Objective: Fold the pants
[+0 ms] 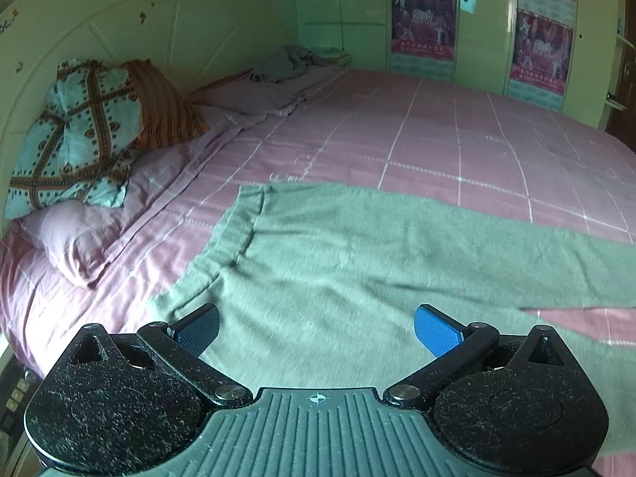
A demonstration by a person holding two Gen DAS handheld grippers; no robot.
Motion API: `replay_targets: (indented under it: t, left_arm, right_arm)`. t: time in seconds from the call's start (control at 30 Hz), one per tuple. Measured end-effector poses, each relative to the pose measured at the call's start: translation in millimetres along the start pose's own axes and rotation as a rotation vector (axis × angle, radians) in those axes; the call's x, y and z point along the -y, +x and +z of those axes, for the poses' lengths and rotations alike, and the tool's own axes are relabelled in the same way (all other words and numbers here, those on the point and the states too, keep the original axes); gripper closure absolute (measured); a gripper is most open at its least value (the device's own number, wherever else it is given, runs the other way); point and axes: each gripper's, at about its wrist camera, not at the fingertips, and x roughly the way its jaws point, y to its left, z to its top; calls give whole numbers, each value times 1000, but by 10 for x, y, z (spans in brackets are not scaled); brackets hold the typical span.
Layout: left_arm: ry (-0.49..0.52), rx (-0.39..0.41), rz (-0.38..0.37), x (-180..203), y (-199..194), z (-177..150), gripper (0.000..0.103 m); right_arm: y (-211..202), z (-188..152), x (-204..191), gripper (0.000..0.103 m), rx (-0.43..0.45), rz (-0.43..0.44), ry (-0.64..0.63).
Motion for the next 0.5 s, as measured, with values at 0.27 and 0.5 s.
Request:
replay_targets:
  t: [0.27, 0.5]
  left_arm:
    - [-1, 37, -8, -169, -184, -32, 0]
    - [17, 66, -9, -221, -153, 47, 0]
  right_arm:
    - [-163, 2, -149, 0, 21, -20, -8]
    - [-110, 4, -284, 0, 24, -12, -15]
